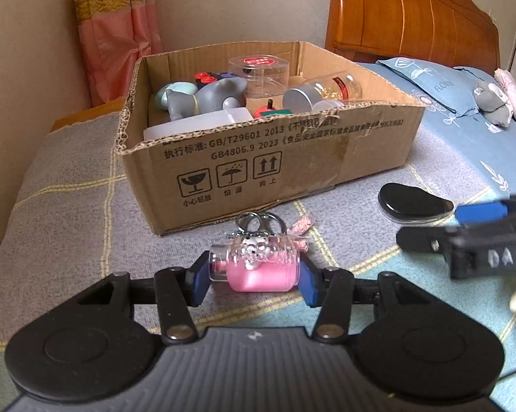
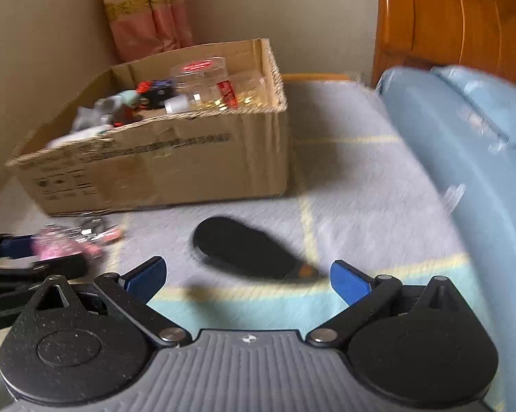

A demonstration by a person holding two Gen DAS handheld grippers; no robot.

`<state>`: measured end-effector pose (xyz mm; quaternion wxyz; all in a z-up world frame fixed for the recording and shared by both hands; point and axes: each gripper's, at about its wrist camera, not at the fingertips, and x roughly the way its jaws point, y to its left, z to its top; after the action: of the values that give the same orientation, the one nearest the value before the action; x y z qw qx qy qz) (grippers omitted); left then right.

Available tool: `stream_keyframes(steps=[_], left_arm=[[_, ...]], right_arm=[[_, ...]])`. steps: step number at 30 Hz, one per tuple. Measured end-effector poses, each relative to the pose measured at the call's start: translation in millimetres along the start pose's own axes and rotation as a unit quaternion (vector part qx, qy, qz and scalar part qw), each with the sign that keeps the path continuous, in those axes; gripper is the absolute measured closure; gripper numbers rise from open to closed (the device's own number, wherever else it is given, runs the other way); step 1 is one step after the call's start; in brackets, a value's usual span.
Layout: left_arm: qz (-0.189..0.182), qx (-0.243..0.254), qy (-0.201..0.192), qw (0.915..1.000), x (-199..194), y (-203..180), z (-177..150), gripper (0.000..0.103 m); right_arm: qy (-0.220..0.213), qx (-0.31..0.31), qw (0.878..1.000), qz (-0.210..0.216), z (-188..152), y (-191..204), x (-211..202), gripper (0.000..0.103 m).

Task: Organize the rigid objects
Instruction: 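Close left tool on pink keychain bottle while right tool closes on black paddle, then carry pink keychain into cardboard box and open left tool while right tool releases paddle there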

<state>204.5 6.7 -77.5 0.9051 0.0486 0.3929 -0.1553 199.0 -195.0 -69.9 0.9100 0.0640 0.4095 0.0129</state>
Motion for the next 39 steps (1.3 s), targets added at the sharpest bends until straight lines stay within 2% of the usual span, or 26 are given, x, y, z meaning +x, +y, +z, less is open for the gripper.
stream_keyframes(steps=[4,10,17,21,25,32,36,39], left_arm=[[-0.001,0.004,0.001,1.0,0,0,0,0.053],[-0.005,0.0,-0.001,1.0,0,5,0,0.053],[-0.01,-0.005,-0.005,0.9999,2,9,2,0.053],[-0.011,-0.005,-0.004,0.9999,3,10,3,0.053],[-0.009,0.005,0.0,1.0,3,9,4,0.053],[-0.014,0.032,0.016,0.9993,-2,5,6,0.053],[-0.022,0.047,0.021,0.9985,-14,2,9,0.053],[-0.03,0.057,0.027,0.9976,-25,0,15,0.054]], right_arm=[[-0.011,0.007,1.0,0.022,-8,7,-1,0.0],[-0.027,-0.012,0.999,0.012,-2,13,9,0.0],[-0.04,-0.054,0.997,-0.043,2,13,26,0.0],[-0.038,-0.058,0.997,-0.041,7,12,30,0.0],[-0.043,-0.065,0.996,-0.038,7,14,27,0.01],[-0.027,-0.071,0.997,-0.025,7,12,20,0.01],[-0.032,-0.104,0.994,-0.025,7,13,4,0.01],[-0.031,-0.12,0.992,0.0,10,11,-11,0.01]])
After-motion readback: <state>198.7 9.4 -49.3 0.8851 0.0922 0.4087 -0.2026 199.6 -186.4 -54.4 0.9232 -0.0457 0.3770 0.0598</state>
